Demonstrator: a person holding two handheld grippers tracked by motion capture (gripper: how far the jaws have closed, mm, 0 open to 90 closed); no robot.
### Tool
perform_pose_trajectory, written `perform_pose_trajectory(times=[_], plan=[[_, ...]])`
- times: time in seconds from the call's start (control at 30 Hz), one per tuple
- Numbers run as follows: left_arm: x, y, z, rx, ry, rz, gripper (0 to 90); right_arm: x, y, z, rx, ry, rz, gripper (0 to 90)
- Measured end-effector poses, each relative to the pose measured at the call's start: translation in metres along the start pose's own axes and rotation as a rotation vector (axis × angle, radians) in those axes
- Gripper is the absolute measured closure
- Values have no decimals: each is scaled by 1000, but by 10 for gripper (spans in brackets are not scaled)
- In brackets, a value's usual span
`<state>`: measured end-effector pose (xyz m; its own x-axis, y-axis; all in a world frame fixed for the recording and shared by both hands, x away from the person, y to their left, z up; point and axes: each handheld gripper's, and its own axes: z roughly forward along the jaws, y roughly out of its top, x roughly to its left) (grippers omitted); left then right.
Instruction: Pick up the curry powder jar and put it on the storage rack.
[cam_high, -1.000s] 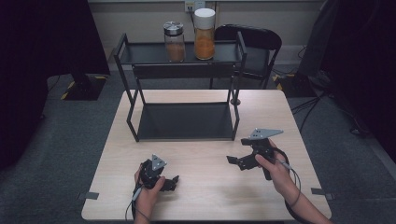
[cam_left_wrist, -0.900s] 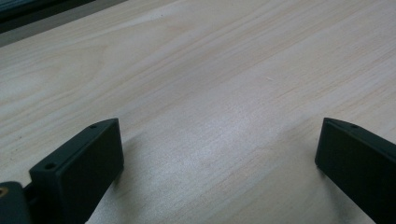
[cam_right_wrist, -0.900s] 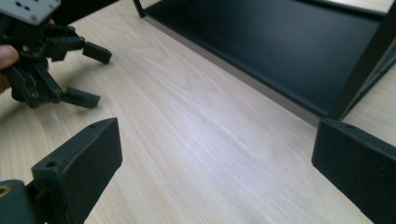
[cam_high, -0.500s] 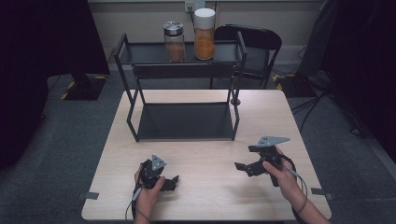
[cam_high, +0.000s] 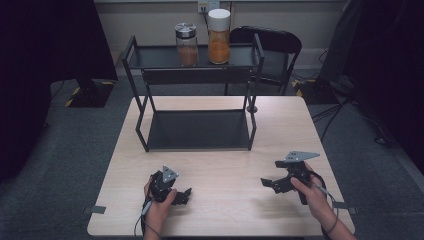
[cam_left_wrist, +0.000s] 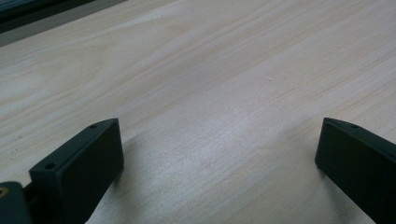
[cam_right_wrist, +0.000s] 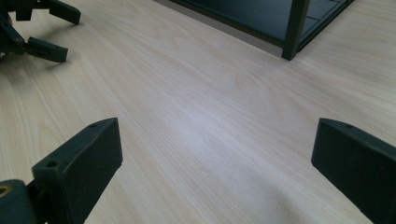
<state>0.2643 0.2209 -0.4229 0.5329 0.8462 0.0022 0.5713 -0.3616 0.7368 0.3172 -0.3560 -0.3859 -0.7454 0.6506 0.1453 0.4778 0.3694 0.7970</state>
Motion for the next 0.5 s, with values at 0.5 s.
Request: perform_pose_trajectory(times=[0.5], plan=[[0, 1, 0, 4, 2, 6, 3, -9, -25, -17, 42, -36, -31, 10]])
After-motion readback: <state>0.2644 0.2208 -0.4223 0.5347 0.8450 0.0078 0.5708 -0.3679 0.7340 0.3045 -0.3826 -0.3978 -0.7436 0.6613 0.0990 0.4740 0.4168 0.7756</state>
